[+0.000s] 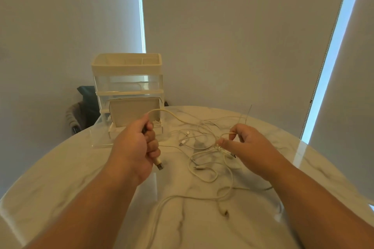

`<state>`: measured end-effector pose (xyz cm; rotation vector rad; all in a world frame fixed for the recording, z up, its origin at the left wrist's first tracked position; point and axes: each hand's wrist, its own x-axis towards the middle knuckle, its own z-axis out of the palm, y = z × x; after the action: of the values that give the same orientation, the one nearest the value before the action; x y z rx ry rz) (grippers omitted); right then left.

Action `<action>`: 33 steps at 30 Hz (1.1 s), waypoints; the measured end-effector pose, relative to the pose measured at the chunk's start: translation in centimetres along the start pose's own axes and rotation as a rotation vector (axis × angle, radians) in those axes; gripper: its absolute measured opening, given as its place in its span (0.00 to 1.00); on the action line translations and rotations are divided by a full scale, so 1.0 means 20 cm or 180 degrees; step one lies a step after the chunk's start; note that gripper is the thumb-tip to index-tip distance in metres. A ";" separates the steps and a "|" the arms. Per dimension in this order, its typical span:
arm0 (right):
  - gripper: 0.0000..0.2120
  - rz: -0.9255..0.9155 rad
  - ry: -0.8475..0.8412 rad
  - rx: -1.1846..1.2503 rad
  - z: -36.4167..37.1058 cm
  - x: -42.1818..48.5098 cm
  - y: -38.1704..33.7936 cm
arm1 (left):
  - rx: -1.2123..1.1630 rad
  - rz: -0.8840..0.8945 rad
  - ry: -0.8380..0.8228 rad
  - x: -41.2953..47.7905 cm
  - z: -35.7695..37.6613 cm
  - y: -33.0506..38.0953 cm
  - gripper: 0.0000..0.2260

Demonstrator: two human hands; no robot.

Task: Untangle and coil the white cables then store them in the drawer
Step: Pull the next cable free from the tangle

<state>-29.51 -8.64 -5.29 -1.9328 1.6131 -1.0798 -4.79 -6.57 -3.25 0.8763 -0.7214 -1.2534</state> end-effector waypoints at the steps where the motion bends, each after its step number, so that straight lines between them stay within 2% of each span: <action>1: 0.17 0.0010 -0.0053 -0.0160 -0.01 0.00 -0.01 | -0.0001 -0.0041 -0.0044 -0.01 0.01 0.00 0.16; 4: 0.21 -0.0076 -0.0346 -0.0221 -0.01 0.00 -0.03 | -0.0106 -0.0139 -0.0090 -0.02 0.02 -0.01 0.17; 8: 0.37 -0.0007 -0.0744 -0.0743 -0.01 -0.02 -0.04 | -0.0347 -0.0107 0.0093 -0.01 0.01 0.01 0.16; 9: 0.38 0.0077 -0.0788 -0.0844 -0.01 -0.02 -0.04 | -0.0391 -0.0104 0.0122 0.00 0.00 0.02 0.16; 12: 0.27 0.0177 -0.0746 -0.1417 0.01 -0.01 -0.05 | -0.0311 -0.0131 0.0063 0.00 0.00 0.01 0.16; 14: 0.22 -0.0081 -0.0740 -0.1545 0.02 -0.01 -0.07 | -0.0183 -0.0121 -0.0062 -0.01 0.01 -0.01 0.16; 17: 0.15 -0.0163 -0.0627 -0.1044 0.01 -0.02 -0.07 | -0.0083 -0.0038 -0.0216 -0.02 0.02 -0.02 0.16; 22: 0.10 -0.0190 0.0486 -0.0238 -0.03 -0.01 -0.05 | 0.0207 0.0003 -0.0395 -0.03 0.01 0.00 0.16; 26: 0.13 -0.0412 0.1095 0.0284 -0.06 -0.03 -0.07 | 0.0442 -0.0143 -0.0590 -0.05 0.03 -0.02 0.17; 30: 0.16 -0.0533 0.1184 0.1542 -0.05 -0.03 -0.09 | 0.0662 -0.0416 -0.0829 -0.05 0.03 -0.04 0.18; 33: 0.12 -0.0394 0.1228 0.1561 -0.04 -0.02 -0.07 | 0.0796 -0.0572 -0.0973 -0.06 0.03 -0.05 0.18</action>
<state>-29.25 -7.69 -3.79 -1.5745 1.2443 -1.7925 -5.99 -5.61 -3.78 0.9796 -1.0792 -1.4983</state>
